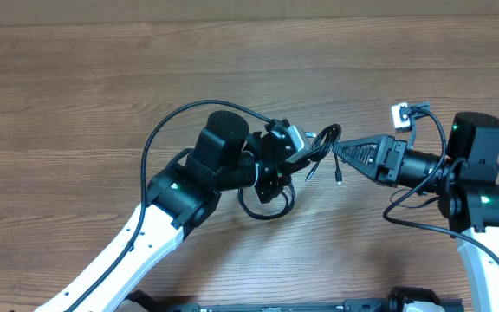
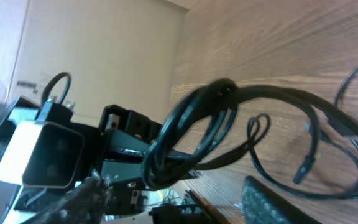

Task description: Untangle cables

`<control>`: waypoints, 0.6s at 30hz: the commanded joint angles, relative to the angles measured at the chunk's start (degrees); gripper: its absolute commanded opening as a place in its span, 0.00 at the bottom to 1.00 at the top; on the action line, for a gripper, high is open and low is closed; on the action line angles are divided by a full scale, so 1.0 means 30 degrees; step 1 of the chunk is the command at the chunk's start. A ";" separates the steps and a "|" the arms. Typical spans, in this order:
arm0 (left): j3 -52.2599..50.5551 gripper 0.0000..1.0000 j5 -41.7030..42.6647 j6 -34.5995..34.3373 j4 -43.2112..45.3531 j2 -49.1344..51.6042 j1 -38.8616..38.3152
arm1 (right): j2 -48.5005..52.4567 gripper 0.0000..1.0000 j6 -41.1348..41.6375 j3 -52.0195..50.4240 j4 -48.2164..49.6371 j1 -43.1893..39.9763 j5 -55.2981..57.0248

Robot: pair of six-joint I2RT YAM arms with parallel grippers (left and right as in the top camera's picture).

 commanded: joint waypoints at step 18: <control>0.0386 0.04 -0.3220 0.0233 0.0204 -0.0291 0.0044 | -0.0102 0.43 0.1494 0.0044 -0.0466 0.0109 -0.0299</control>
